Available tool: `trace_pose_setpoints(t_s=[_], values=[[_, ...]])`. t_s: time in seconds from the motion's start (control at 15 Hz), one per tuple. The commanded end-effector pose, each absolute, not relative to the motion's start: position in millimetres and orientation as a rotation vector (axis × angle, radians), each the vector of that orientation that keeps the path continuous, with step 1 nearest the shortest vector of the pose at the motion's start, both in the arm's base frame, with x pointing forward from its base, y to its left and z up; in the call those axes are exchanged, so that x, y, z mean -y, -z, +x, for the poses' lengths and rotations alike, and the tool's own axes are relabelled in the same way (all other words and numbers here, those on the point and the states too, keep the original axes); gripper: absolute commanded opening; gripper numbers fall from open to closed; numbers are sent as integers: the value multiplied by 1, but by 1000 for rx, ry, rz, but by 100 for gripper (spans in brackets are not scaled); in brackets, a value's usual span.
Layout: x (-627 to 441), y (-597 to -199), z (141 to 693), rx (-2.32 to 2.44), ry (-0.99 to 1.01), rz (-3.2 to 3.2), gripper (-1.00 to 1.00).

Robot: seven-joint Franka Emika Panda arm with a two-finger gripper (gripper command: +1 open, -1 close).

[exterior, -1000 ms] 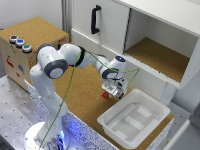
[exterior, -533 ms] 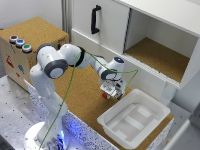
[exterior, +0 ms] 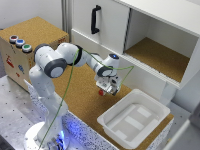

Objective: Slide the pink block towards the left

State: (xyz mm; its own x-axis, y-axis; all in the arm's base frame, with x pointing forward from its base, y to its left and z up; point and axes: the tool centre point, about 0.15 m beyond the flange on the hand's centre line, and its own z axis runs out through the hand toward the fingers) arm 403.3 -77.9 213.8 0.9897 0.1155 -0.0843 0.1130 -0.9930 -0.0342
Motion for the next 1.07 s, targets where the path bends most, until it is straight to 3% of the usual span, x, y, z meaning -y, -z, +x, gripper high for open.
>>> trace_pose_setpoints(t_s=[0.0, 1.0], values=[[38, -219, 396, 175, -161, -3168, -100], [-83, -223, 368, 219, -276, -3100, -100]])
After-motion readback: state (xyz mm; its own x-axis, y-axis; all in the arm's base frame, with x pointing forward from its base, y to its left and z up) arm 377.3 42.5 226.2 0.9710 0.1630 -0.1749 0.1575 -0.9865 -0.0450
